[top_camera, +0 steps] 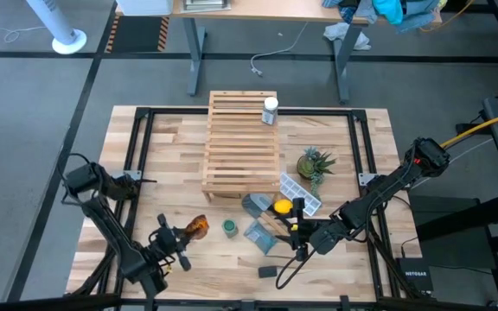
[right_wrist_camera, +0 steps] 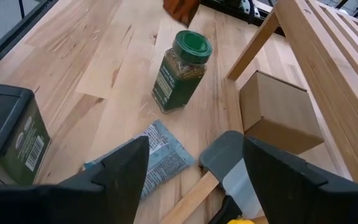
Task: Shelf spices
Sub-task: Remove the brown and orange seasoning bag from the shelf
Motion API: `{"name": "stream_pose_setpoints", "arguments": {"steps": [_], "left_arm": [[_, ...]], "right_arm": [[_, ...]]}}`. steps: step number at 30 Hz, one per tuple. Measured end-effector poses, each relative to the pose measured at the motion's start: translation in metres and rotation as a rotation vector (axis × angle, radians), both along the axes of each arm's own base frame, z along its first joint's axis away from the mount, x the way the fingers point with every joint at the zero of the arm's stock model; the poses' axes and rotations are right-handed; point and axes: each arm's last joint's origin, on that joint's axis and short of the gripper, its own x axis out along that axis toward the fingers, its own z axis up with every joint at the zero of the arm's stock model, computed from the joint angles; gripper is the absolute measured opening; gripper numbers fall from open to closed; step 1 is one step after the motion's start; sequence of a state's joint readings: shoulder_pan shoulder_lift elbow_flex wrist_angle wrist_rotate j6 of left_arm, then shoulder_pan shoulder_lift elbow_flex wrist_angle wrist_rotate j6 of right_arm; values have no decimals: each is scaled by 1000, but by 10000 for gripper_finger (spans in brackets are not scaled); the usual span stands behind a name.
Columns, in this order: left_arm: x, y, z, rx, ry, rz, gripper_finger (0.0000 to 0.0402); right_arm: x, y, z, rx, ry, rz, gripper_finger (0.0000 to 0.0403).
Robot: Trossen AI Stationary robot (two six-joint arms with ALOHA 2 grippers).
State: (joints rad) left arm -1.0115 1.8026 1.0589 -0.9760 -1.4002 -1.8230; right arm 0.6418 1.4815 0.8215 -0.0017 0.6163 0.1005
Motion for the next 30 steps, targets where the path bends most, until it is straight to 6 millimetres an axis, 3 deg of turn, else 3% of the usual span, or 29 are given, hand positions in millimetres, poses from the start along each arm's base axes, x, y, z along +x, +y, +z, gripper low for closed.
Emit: {"name": "stream_pose_setpoints", "arguments": {"steps": [6,13,21,30], "left_arm": [[-7,11,-35,-54,-55,17,0],[-13,23,-62,-53,-101,4,0],[-12,26,-76,35,-42,-21,0],[-7,22,-78,56,20,-48,0]], "right_arm": [[0,0,0,-20,3,15,264],[0,0,0,-22,5,21,264],[0,0,0,-22,5,21,264],[0,0,0,-21,5,20,264]]}}
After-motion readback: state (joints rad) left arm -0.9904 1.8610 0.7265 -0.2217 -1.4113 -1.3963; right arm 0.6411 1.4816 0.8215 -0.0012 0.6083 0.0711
